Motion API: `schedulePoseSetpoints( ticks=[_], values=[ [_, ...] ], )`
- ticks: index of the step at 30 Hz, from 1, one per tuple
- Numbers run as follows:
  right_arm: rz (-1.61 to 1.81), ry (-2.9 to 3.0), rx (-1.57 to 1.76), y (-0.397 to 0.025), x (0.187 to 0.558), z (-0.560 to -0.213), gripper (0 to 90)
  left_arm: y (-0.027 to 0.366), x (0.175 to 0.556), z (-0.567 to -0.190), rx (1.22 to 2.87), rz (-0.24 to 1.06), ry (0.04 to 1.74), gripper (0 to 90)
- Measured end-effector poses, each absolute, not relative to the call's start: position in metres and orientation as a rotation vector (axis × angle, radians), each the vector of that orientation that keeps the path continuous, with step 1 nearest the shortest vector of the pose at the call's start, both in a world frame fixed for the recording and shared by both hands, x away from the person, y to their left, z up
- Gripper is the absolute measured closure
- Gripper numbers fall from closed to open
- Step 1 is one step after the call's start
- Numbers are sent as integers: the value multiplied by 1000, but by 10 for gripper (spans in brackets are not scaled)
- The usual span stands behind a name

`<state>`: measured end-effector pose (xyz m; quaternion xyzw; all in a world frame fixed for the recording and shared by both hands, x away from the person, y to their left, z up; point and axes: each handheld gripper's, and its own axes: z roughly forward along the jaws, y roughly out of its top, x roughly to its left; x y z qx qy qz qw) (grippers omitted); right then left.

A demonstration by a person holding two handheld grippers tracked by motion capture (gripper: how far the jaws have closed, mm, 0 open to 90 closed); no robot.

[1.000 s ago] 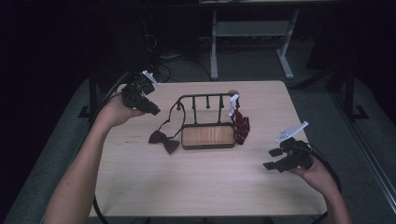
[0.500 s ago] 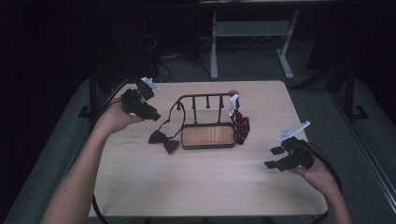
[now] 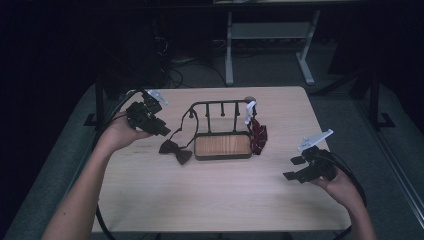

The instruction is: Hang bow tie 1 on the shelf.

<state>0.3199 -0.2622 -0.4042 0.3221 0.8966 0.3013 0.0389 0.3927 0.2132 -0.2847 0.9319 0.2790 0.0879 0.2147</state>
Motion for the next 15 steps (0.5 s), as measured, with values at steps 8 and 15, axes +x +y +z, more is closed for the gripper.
schedulePoseSetpoints(
  ticks=[8, 15],
  values=[
    [925, 2747, 990, -263, 320, -404, 322, 219, 385, -290, 2572, 244, 773, 565],
    [923, 2747, 991, -263, 320, -404, 320, 219, 376, -296, 2577, 244, 754, 526]
  ],
)
